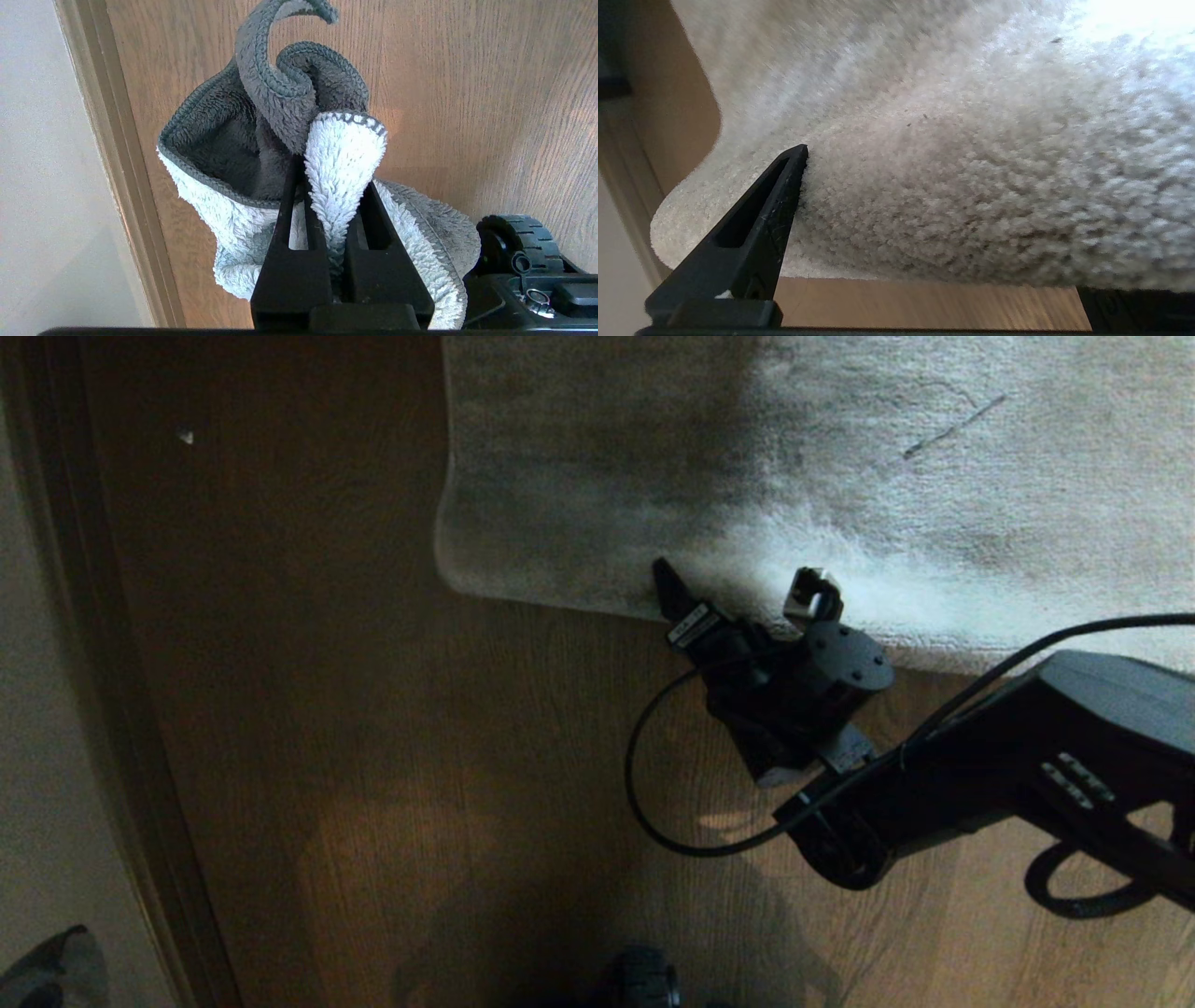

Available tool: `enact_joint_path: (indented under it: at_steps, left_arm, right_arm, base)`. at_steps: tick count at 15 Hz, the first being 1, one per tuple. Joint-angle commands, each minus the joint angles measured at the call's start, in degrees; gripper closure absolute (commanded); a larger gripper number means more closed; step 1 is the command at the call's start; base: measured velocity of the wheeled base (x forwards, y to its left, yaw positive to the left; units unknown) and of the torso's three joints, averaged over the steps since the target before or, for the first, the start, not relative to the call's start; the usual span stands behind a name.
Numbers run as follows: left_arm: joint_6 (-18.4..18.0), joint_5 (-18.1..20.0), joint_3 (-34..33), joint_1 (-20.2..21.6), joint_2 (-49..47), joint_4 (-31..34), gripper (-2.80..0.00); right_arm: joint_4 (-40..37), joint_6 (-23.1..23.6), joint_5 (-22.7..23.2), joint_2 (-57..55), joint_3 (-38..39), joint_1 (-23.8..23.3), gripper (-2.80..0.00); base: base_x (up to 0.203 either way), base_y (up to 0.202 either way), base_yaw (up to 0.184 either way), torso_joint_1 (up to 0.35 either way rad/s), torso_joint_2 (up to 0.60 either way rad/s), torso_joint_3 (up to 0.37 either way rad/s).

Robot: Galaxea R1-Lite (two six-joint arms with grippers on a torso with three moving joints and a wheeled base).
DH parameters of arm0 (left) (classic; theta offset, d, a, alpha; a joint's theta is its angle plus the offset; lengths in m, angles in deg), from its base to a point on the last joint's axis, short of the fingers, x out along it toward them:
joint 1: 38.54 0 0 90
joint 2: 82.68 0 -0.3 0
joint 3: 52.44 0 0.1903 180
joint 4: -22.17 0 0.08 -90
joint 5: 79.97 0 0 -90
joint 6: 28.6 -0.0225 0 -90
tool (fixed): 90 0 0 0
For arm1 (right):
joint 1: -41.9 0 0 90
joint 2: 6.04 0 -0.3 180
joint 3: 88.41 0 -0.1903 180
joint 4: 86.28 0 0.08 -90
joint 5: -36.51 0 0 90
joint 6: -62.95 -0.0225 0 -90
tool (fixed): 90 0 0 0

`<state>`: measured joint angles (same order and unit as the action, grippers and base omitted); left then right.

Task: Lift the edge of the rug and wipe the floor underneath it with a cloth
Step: Lift up the carpet

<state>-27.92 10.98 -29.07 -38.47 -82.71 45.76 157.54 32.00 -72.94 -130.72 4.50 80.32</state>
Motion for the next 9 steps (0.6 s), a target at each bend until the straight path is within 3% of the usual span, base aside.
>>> enact_joint_path:
  at_steps: [1, 9]
  left_arm:
    - [0.02, 0.02, 0.00, 0.01, 0.02, 0.00, 0.00]
    - [0.02, 0.02, 0.00, 0.01, 0.02, -0.01, 0.00]
  right_arm:
    - [2.71, -0.25, 0.11, 1.97, 0.00, 1.43, -2.80]
    - [1.56, 0.82, 0.32, 7.13, 2.04, 3.39, -2.80]
  base:
    - [0.000, 0.000, 0.000, 0.000, 0.00, 0.000]
    - [0.000, 0.000, 0.000, 0.000, 0.00, 0.000]
